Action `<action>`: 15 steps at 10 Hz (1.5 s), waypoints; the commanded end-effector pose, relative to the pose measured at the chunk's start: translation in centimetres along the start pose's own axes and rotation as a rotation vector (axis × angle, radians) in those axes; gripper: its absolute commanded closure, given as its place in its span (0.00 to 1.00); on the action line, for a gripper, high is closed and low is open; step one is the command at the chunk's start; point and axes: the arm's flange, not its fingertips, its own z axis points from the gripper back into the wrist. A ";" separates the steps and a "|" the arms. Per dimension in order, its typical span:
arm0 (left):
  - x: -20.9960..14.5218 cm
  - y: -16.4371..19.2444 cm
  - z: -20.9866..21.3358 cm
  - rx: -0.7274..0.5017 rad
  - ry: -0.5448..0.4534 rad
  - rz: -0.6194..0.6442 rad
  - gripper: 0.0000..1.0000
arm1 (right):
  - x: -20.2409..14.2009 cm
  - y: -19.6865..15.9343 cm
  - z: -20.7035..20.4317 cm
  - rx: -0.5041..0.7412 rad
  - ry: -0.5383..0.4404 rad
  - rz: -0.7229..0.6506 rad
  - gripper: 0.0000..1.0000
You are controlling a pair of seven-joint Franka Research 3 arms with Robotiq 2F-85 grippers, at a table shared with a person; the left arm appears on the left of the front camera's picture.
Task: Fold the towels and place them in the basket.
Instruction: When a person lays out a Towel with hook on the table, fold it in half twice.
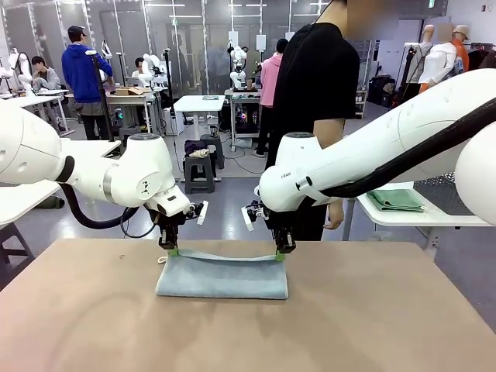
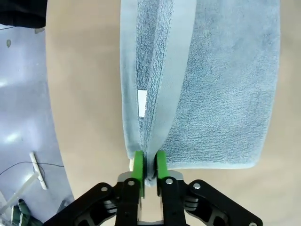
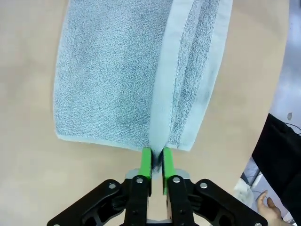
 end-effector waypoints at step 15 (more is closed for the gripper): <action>-16.4 -10.7 17.1 -0.020 -0.531 0.129 0.36 | -0.6 20.9 18.0 0.046 -0.168 -0.745 0.35</action>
